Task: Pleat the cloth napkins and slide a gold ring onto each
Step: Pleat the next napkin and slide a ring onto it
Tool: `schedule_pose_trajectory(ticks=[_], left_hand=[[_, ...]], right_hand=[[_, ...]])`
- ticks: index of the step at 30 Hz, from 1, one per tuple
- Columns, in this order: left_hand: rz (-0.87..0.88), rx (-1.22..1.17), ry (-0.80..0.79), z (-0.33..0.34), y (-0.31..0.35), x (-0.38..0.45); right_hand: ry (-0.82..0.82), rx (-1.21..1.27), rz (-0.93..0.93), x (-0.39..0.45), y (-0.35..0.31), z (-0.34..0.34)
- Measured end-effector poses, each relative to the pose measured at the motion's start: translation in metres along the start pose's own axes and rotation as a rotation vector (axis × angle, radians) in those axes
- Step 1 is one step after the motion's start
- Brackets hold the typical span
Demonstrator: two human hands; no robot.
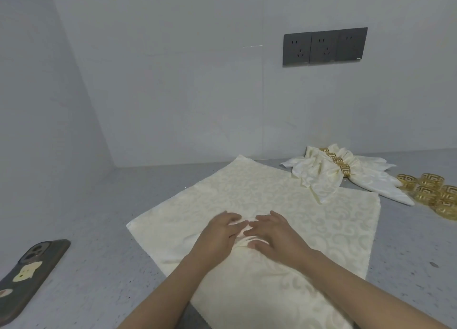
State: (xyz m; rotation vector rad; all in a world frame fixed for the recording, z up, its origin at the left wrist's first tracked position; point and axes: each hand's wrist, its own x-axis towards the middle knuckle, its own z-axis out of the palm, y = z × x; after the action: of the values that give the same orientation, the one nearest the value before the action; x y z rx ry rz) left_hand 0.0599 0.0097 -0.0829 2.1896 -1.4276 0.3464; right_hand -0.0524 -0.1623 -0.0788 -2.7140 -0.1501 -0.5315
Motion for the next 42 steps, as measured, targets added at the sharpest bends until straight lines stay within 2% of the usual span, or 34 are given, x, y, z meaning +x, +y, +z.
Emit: schedule_pose_trajectory(ticks=[3, 8, 11, 15, 18, 22, 26, 30, 35, 42], left_hand=[[-0.023, -0.142, -0.097, -0.005, 0.004, -0.004], [0.015, -0.063, -0.28, -0.01, 0.002, -0.001], [-0.047, -0.132, -0.241, -0.01, 0.004, 0.003], [-0.038, -0.142, -0.159, -0.009, 0.006, 0.006], [-0.064, -0.238, -0.096, -0.015, 0.01, 0.011], [-0.117, -0.146, -0.106, -0.011, 0.002, 0.017], [-0.073, -0.06, -0.155, -0.009, 0.0, 0.023], [0.03, 0.047, -0.174, -0.002, -0.006, 0.022], [-0.017, 0.092, -0.236, 0.001, -0.008, 0.025], [-0.148, -0.079, -0.198, 0.0, -0.003, 0.033]], right_hand=[[0.017, -0.026, 0.0, 0.004, 0.002, -0.001], [0.09, -0.031, -0.066, 0.007, 0.006, -0.002], [0.188, -0.035, -0.113, 0.011, 0.008, -0.001], [0.19, -0.075, -0.142, 0.014, 0.008, -0.007], [0.186, -0.098, -0.186, 0.015, 0.011, -0.008], [0.205, -0.124, -0.243, 0.017, 0.019, -0.006], [0.185, -0.172, -0.214, 0.019, 0.024, -0.003], [0.167, -0.049, -0.091, 0.023, 0.027, 0.003], [0.132, -0.032, -0.052, 0.028, 0.027, 0.0], [0.046, -0.003, -0.005, 0.025, 0.028, -0.003]])
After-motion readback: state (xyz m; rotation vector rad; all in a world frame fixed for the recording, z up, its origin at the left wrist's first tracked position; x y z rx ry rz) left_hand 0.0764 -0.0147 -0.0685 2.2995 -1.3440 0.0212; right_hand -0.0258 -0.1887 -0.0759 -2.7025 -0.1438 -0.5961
